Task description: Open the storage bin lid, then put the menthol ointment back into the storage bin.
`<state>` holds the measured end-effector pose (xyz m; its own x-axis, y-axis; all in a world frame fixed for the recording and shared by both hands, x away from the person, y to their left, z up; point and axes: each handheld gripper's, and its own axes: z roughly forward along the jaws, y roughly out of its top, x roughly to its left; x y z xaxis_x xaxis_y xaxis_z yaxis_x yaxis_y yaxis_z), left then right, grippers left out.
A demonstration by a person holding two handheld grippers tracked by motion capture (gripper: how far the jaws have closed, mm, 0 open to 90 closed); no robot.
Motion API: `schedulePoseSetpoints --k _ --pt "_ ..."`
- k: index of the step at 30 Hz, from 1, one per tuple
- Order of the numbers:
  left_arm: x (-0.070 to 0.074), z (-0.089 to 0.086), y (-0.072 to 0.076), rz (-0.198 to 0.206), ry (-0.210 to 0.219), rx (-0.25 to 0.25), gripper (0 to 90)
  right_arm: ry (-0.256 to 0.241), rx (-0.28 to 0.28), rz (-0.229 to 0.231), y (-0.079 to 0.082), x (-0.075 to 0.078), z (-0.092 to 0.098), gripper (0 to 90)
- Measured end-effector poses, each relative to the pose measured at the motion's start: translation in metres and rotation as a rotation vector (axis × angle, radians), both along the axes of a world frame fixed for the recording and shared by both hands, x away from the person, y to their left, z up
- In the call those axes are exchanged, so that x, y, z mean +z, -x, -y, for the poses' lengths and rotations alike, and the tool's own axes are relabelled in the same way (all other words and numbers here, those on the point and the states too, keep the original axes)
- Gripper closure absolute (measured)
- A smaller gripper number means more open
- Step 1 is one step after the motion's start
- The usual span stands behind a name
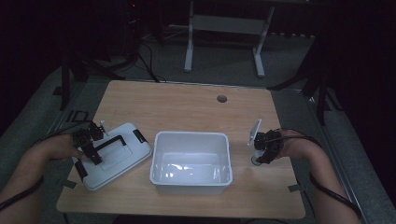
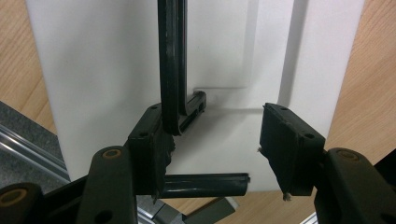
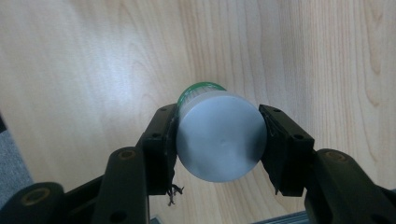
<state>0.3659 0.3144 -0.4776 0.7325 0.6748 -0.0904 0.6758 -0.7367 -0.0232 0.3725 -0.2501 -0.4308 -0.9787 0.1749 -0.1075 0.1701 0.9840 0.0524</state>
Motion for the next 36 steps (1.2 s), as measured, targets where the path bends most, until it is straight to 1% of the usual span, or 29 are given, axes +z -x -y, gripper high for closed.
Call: schedulePoseSetpoints --k 1,3,4,5,6,7,8,11,12,13,14,15,19,20,21,22,25,26,28,29,30,36 --pt "0.0 0.0 0.001 0.001 0.005 -0.002 42.9 0.003 0.007 0.01 0.004 0.005 -0.002 49.8" --pt "0.0 0.0 0.001 0.002 0.003 0.0 42.9 -0.004 0.013 0.013 0.009 0.011 -0.004 49.9" --pt "0.0 0.0 0.001 0.002 0.003 0.0 42.9 -0.004 0.013 0.013 0.009 0.011 -0.004 49.9" --pt "0.001 -0.001 0.001 0.001 0.005 0.004 42.9 -0.016 0.016 0.016 0.014 0.018 -0.005 49.8" --pt "0.001 -0.001 0.001 0.003 0.005 0.004 42.9 -0.016 0.016 0.016 0.014 0.018 -0.005 49.8" --pt "0.001 -0.001 0.002 0.004 0.003 0.004 42.9 -0.022 0.015 0.018 0.016 0.021 -0.006 49.8" --pt "0.001 -0.001 0.002 0.004 0.002 0.004 42.9 -0.021 0.021 0.026 0.018 0.025 -0.007 49.8" --pt "0.001 -0.001 0.003 0.002 0.0 0.003 42.9 -0.017 0.033 0.026 0.022 0.031 -0.009 49.9" --pt "0.002 -0.001 0.003 0.002 -0.002 0.003 42.9 0.007 0.049 0.039 0.029 0.041 -0.013 49.9" --pt "0.002 -0.001 0.003 0.002 -0.002 0.003 42.9 0.007 0.049 0.039 0.029 0.041 -0.013 49.9" --pt "0.002 -0.001 0.003 0.003 -0.002 0.005 42.9 0.019 0.056 0.043 0.034 0.047 -0.016 49.9" --pt "0.002 -0.001 0.004 0.004 -0.003 0.006 42.9 0.019 0.056 0.043 0.034 0.047 -0.016 49.9" --pt "0.004 -0.001 0.005 0.006 -0.004 0.007 42.9 0.01 0.069 0.055 0.04 0.059 -0.022 49.9" --pt "0.004 -0.001 0.005 0.006 -0.004 0.007 42.9 0.003 0.077 0.055 0.044 0.066 -0.027 49.9" --pt "0.005 -0.001 0.005 0.006 -0.004 0.005 42.9 0.003 0.077 0.055 0.044 0.066 -0.027 49.9" --pt "0.006 -0.001 0.005 0.007 -0.006 0.0 42.9 -0.002 0.093 0.056 0.047 0.071 -0.033 49.9" --pt "0.006 -0.002 0.005 0.008 -0.006 -0.001 42.9 0.0 0.1 0.057 0.048 0.073 -0.036 49.9" --pt "0.006 -0.002 0.005 0.009 -0.008 0.002 42.9 0.001 0.112 0.059 0.05 0.075 -0.039 49.9" --pt "0.006 -0.003 0.006 0.007 -0.008 0.005 42.9 0.001 0.141 0.062 0.057 0.084 -0.052 49.9" --pt "0.006 -0.003 0.006 0.007 -0.008 0.005 42.9 0.001 0.141 0.062 0.057 0.084 -0.052 49.9" --pt "0.006 -0.004 0.006 0.005 -0.01 0.003 42.9 -0.003 0.158 0.062 0.062 0.088 -0.06 49.9" --pt "0.005 -0.003 0.005 0.004 -0.016 0.004 42.9 -0.022 0.208 0.08 0.071 0.1 -0.079 49.9"
